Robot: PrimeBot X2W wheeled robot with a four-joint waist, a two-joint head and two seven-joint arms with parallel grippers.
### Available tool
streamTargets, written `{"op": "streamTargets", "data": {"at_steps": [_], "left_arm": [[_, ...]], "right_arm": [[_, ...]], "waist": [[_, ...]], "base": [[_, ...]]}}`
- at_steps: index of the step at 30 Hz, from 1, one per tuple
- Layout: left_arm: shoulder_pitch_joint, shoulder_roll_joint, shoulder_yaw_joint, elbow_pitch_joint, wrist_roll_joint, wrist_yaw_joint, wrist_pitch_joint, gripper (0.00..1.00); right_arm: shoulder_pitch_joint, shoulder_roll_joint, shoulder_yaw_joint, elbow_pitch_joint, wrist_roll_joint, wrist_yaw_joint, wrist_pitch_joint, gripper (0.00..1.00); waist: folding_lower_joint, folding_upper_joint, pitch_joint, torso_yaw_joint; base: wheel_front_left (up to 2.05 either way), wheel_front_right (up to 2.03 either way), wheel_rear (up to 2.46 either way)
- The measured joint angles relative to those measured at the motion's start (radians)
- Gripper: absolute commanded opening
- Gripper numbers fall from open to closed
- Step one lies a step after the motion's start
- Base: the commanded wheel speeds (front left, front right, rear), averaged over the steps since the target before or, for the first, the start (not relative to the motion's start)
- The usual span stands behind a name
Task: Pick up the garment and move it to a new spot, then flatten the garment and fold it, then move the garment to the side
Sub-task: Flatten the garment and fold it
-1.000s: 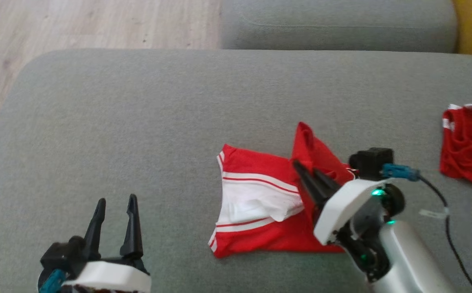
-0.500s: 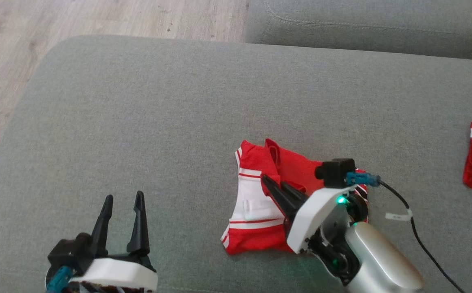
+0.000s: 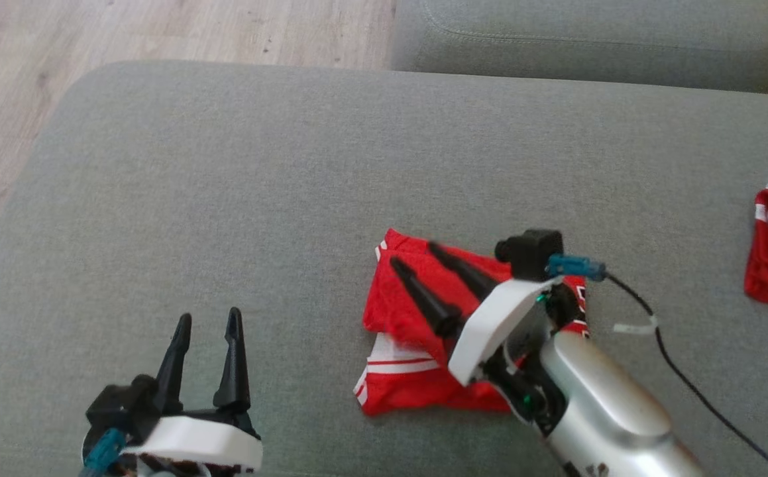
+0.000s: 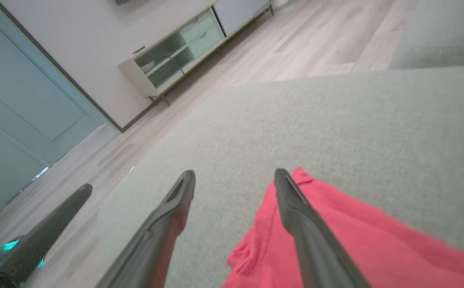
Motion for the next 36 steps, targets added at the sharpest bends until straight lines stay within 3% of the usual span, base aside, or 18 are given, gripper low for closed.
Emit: {"op": "streamTargets", "data": {"at_steps": [12,23,31,36], "left_arm": [[-0.005,-0.007,-0.029,0.002,0.007,-0.002,0.000,1.00],[-0.072,-0.023,-0.054,0.057,0.020,-0.019,0.000,1.00],[-0.056,-0.035,-0.045,0.118,0.020,-0.019,-0.019,1.00],[0.000,-0.033,-0.019,0.130,0.020,-0.019,-0.028,1.00]], "right_arm": [[0.002,0.000,-0.259,-0.007,-0.273,0.000,-0.103,1.00],[0.204,0.006,-0.531,-0.128,-0.493,0.000,-0.182,1.00],[0.372,0.019,-0.643,-0.167,-0.517,0.000,-0.263,1.00],[0.410,0.020,-0.654,-0.172,-0.517,0.000,-0.284,1.00]], "waist": [[0.0000,0.0000,-0.016,-0.049],[0.0000,0.0000,-0.052,-0.100],[-0.0002,0.0000,-0.088,-0.142],[-0.0002,0.0000,-0.103,-0.159]], "base": [[0.00,0.00,0.00],[0.00,0.00,0.00],[0.00,0.00,0.00],[0.00,0.00,0.00]]}}
